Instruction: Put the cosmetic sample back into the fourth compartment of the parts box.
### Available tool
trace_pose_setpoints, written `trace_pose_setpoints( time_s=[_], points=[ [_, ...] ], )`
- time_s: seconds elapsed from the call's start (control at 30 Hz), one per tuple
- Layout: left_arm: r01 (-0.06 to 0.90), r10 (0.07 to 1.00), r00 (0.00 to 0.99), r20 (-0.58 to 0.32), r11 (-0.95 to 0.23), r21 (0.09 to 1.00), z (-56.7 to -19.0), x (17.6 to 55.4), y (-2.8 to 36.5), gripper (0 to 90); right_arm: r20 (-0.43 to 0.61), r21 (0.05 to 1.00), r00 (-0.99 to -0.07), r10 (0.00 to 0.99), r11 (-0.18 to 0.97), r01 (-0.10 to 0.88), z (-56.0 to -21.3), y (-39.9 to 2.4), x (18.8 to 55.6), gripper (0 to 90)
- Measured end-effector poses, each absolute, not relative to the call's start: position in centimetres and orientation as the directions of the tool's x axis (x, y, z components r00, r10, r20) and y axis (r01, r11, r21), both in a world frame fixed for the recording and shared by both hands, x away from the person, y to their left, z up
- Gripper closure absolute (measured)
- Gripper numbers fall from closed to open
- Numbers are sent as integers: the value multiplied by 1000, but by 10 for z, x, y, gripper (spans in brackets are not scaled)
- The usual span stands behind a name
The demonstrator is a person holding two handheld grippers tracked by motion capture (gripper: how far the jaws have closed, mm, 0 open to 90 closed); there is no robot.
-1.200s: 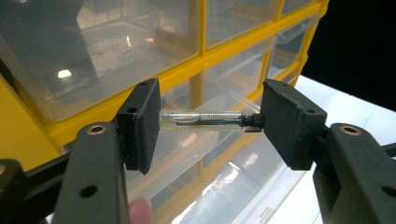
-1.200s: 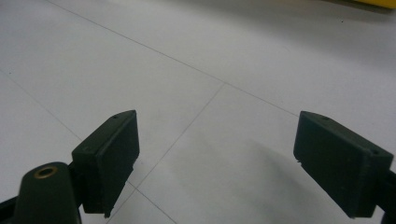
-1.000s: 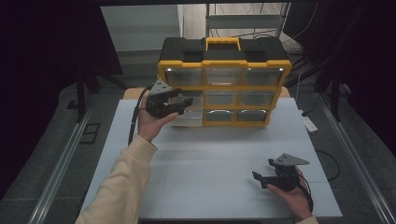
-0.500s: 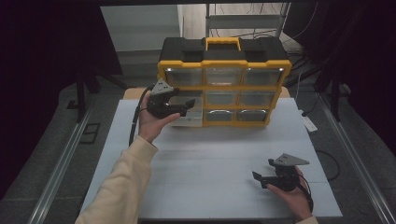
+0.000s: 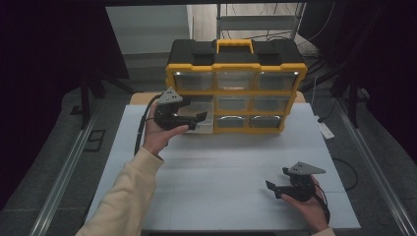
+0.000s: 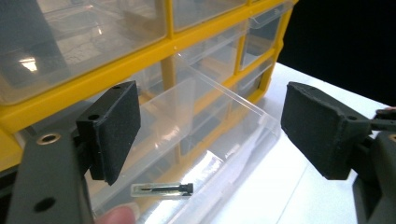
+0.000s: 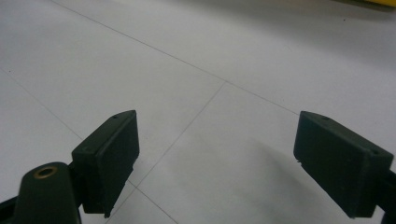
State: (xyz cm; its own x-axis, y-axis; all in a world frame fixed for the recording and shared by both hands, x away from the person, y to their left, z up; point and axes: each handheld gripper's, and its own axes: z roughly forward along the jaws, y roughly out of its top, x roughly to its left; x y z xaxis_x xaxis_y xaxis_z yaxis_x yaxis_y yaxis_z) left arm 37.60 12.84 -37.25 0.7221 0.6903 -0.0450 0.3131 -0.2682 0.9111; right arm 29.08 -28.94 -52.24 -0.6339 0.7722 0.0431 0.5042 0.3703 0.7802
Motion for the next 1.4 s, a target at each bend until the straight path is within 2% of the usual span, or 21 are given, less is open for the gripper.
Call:
trace_pose_setpoints(
  time_s=[0.7,1.2,1.4],
  points=[
    [281,633,773,-31,-298,912,-373,353,129,202,49,783,-626,778,359,507,-522,-292,289,148],
    [283,612,791,-22,-333,899,-391,328,131,200,42,781,-625,779,365,507,-522,-292,286,147],
    [291,600,800,-19,-359,887,-410,312,134,198,47,785,-628,777,360,504,-520,-293,284,148]
  ],
)
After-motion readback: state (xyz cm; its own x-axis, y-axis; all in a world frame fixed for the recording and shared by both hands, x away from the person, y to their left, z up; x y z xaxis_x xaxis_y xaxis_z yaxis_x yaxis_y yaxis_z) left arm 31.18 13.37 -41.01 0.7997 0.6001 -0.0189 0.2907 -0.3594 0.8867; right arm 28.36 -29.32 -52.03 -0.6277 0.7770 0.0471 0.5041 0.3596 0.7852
